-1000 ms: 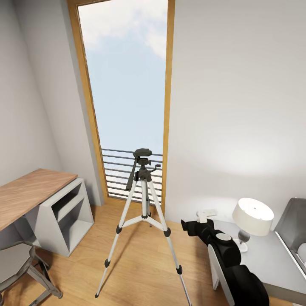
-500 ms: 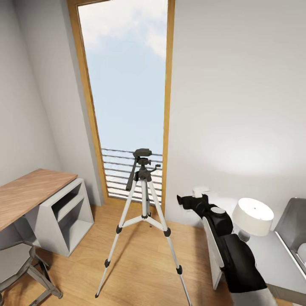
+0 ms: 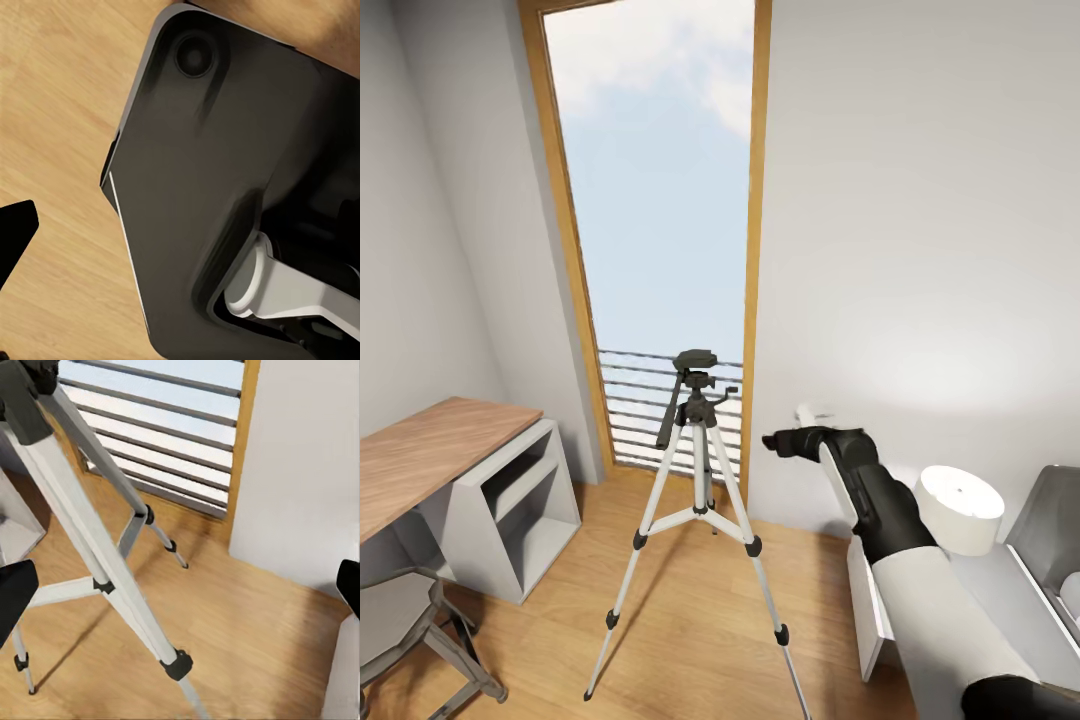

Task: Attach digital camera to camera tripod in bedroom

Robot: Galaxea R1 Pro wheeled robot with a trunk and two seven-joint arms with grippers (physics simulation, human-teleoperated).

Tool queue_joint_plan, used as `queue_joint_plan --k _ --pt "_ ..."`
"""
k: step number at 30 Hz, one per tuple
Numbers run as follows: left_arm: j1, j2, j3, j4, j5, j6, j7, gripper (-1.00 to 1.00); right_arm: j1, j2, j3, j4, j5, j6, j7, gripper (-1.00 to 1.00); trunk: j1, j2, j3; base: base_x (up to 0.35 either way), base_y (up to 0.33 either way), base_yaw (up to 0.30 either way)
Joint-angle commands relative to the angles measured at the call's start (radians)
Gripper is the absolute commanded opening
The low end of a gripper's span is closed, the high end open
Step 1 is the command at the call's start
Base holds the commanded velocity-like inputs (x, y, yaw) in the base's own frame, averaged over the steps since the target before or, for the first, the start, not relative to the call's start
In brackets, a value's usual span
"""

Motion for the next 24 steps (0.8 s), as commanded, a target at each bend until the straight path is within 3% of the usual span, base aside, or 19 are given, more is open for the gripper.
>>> queue_joint_plan --k 1,6,7,11,16,24 --pt "0.001 0.000 0.001 -0.001 0.004 -0.002 0.000 1.00 -0.005 0.000 0.001 0.016 -0.006 0.004 0.011 1.00 0.000 -0.001 0.000 0.000 0.000 0.000" --pt "0.001 0.000 0.001 -0.001 0.004 -0.002 0.000 1.00 -0.015 -0.004 0.017 0.039 -0.022 0.009 0.125 1.00 0.000 -0.001 0.000 0.000 0.000 0.000" --pt "0.001 0.000 0.001 -0.001 0.004 -0.002 0.000 1.00 -0.017 -0.008 0.030 0.037 -0.022 0.011 0.201 1.00 0.000 -0.001 0.000 0.000 0.000 0.000" --pt "0.001 0.000 0.001 -0.001 0.004 -0.002 0.000 1.00 -0.019 -0.017 0.064 0.037 -0.020 0.011 0.368 1.00 0.000 -0.001 0.000 0.000 0.000 0.000" --pt "0.001 -0.001 0.001 -0.001 0.004 -0.002 0.000 1.00 -0.020 -0.039 0.097 0.044 -0.003 0.005 0.500 1.00 0.000 -0.001 0.000 0.000 0.000 0.000" --pt "0.001 -0.002 0.001 -0.001 0.004 -0.002 -0.001 1.00 -0.020 -0.046 0.107 0.095 0.025 -0.017 0.410 1.00 0.000 -0.001 0.000 0.000 0.000 0.000"
